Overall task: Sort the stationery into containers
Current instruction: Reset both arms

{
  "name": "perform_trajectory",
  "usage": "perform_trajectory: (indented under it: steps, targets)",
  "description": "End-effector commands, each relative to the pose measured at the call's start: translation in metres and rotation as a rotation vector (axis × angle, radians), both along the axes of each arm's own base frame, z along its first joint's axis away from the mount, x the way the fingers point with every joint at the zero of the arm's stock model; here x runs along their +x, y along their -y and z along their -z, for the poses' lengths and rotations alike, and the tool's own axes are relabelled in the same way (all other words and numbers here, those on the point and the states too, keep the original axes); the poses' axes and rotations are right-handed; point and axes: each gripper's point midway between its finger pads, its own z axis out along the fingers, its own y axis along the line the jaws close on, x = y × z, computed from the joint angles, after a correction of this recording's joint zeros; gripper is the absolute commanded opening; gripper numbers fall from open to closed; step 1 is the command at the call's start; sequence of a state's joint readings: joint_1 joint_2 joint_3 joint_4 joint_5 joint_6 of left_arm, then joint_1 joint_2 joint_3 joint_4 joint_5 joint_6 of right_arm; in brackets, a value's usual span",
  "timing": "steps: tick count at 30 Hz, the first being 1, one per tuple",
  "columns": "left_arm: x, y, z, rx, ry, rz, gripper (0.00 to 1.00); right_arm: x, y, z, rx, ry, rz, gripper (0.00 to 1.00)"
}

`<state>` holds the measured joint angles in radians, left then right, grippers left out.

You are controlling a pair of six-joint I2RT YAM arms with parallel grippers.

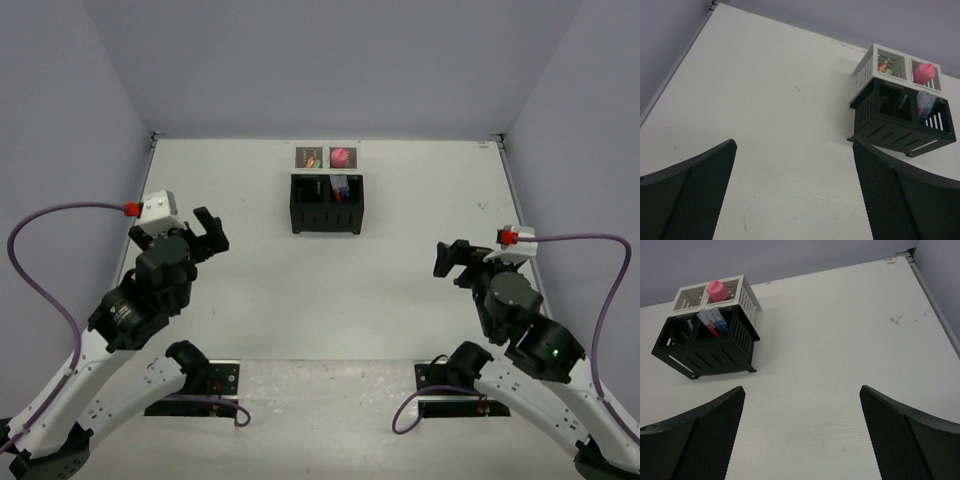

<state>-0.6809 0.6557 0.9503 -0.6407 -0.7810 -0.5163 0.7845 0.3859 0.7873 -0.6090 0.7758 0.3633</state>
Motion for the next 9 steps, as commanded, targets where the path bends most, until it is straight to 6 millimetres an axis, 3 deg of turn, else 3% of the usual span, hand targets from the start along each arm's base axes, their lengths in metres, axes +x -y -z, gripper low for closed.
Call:
perform_trajectory:
  steps: [1, 9]
  targets:
    - [-0.0060, -0.0180, 0.0218, 0.049, 0.017, -0.056, 1.00, -0.0024, 0.0045, 0.0039, 0.031, 0.001, 0.024, 0.99]
    - [-0.0038, -0.0231, 0.0259, 0.057, 0.033, -0.094, 1.00, -0.0024, 0.0069, 0.0050, 0.063, 0.011, 0.047, 0.99]
